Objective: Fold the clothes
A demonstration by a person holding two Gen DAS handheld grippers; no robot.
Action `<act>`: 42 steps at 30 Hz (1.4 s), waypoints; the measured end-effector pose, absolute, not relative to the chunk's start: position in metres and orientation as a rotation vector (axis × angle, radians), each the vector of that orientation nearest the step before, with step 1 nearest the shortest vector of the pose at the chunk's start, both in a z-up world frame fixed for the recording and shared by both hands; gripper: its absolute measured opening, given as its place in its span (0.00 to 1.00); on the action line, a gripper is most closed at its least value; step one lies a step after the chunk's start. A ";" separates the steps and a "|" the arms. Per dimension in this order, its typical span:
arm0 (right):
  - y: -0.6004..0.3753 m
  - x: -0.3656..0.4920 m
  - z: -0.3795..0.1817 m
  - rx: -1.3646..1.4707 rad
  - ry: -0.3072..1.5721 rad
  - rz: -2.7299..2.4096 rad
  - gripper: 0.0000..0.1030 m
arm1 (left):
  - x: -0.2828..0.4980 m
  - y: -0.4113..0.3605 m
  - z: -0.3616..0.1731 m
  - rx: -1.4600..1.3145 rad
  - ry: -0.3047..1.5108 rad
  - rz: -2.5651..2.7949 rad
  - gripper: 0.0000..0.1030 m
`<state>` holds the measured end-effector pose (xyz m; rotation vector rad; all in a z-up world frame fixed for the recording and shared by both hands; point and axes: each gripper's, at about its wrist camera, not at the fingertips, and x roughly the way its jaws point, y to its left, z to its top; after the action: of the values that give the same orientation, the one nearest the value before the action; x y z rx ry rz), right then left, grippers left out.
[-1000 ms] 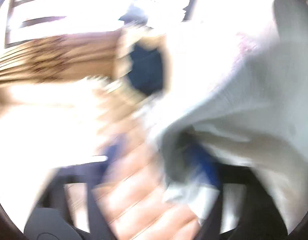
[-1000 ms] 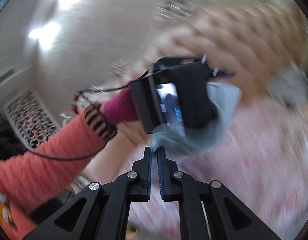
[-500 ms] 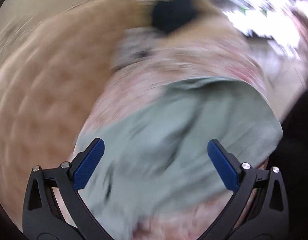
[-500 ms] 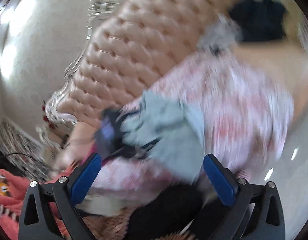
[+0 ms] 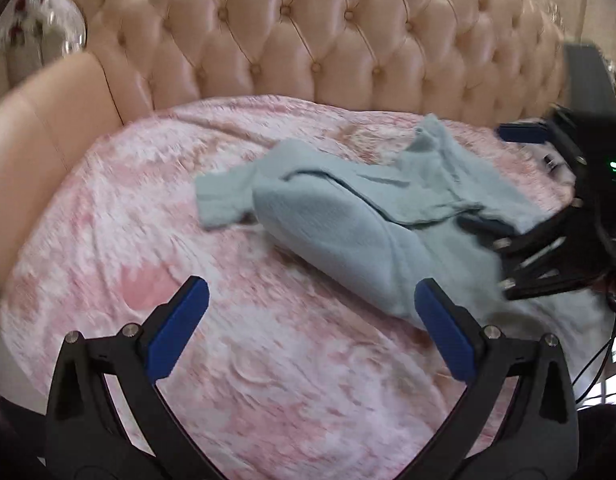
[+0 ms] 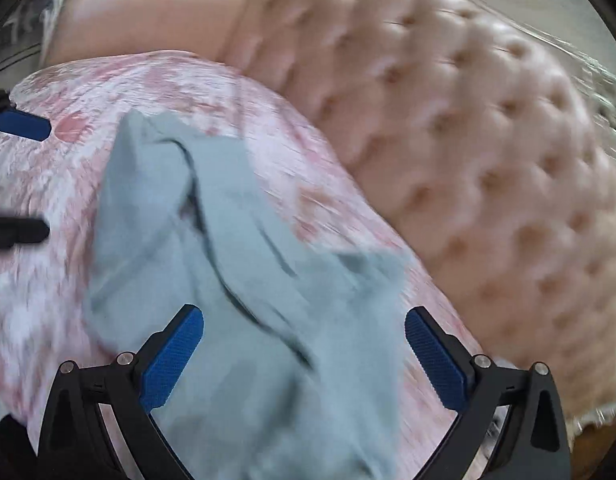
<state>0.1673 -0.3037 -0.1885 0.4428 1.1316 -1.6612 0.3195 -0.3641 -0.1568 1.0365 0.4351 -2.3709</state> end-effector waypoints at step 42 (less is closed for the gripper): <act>-0.077 -0.210 -0.109 1.067 0.320 -2.337 0.05 | 0.248 -0.379 -0.143 1.167 0.345 -2.393 1.00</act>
<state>-0.2097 -0.0772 -0.1095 1.0671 0.3199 -2.3370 0.2476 -0.3791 -0.1430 1.1672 0.3448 -2.3932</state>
